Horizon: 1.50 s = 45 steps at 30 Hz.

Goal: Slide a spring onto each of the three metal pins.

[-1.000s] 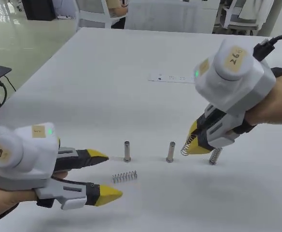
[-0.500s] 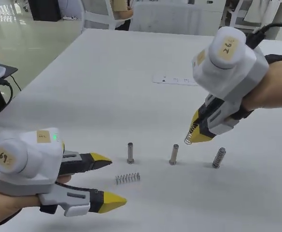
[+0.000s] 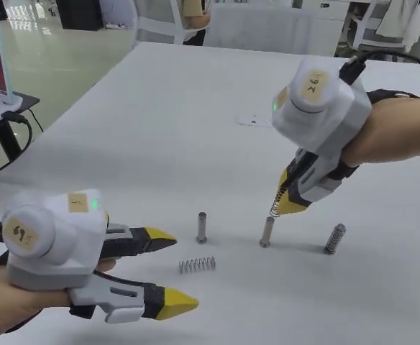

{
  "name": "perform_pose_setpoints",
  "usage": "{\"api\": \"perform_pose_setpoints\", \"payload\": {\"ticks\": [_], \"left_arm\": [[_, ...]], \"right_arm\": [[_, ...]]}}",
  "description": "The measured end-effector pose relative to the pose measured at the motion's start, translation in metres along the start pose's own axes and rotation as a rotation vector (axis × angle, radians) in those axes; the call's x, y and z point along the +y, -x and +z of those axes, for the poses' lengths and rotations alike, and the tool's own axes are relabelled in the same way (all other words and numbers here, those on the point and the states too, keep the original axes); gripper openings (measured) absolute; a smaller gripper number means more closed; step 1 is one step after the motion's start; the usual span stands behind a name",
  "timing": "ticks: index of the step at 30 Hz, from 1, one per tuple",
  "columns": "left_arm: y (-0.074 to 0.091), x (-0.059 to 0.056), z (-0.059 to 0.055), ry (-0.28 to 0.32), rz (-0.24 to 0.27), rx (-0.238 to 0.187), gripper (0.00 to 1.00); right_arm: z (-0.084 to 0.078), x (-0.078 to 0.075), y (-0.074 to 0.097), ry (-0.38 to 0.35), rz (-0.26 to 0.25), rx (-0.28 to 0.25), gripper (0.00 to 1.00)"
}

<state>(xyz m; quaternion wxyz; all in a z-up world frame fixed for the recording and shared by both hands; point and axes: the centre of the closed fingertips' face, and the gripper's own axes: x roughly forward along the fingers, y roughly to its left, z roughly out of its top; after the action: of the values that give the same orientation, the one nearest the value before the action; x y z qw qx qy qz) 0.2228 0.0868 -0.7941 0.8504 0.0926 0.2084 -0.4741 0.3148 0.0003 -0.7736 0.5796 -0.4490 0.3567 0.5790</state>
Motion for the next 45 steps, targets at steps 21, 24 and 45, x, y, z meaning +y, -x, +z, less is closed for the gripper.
{"api": "perform_pose_setpoints", "payload": {"ticks": [21,24,45], "left_arm": [[-0.002,0.002,-0.002,0.0,0.002,0.002,0.5],[-0.002,0.002,-0.002,0.0,0.002,0.001,0.5],[-0.004,0.001,-0.004,-0.005,-0.008,0.014,0.49]], "right_arm": [[-0.007,-0.002,-0.022,-0.013,0.039,0.028,0.09],[-0.009,-0.001,-0.026,-0.017,0.041,0.032,0.09],[-0.023,0.005,-0.058,-0.037,0.051,0.084,0.09]]}}
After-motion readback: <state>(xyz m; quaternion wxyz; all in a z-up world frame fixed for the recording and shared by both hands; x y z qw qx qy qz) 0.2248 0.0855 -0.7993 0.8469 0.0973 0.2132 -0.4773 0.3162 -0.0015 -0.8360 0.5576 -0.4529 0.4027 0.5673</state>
